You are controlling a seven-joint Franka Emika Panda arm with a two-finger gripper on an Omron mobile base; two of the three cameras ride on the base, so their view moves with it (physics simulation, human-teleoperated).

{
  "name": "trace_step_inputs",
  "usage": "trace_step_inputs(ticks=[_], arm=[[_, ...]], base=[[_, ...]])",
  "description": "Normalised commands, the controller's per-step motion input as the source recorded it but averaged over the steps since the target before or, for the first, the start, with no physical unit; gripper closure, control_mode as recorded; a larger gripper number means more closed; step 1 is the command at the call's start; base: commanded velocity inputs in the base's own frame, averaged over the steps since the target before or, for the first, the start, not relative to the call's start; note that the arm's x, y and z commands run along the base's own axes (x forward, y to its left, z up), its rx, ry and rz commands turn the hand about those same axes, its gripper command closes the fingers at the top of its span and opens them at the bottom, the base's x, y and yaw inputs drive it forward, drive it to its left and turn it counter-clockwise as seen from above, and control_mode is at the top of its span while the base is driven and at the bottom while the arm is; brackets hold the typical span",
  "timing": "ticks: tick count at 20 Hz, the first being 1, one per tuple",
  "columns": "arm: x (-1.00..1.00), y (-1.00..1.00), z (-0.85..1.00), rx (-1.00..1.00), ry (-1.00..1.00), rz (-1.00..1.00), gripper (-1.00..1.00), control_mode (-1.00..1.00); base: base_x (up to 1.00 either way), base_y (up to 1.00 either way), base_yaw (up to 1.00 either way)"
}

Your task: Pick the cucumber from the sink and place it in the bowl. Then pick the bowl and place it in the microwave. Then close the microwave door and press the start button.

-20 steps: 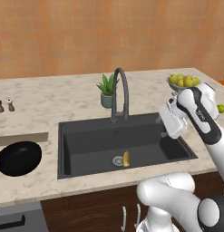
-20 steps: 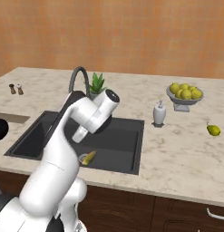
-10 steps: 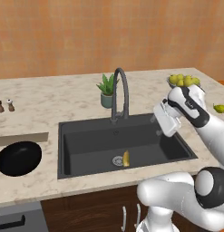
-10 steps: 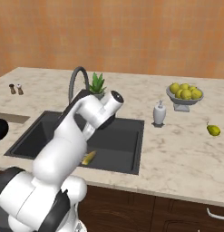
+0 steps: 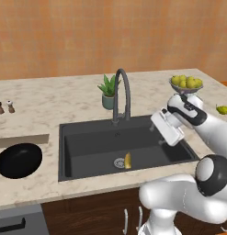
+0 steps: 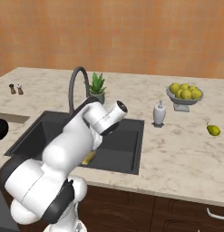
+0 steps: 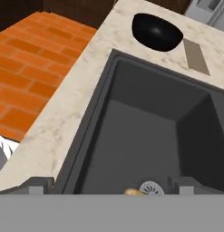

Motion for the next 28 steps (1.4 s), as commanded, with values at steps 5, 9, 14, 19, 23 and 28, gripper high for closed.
trace_step_inputs(ticks=[5, 9, 14, 19, 23, 28], arm=[[0.21, 0.02, -0.38, 0.01, 0.00, 0.16, -1.00, -1.00], [0.33, 0.28, -0.47, 0.00, 0.00, 0.00, -1.00, -1.00], [0.28, 0.07, -0.50, 0.01, 0.00, 0.02, -1.00, -1.00], [0.17, 0.00, -0.39, 0.00, 0.00, 0.06, -1.00, -1.00], [0.18, 0.08, -0.36, 0.00, 0.00, 0.04, -1.00, -1.00], [0.10, 0.03, -0.31, 0.00, 0.00, 0.03, -1.00, -1.00]], base=[[0.00, 0.00, 0.00], [0.00, 0.00, 0.00], [0.00, 0.00, 0.00], [0.00, 0.00, 0.00], [0.00, 0.00, 0.00], [0.00, 0.00, 0.00]])
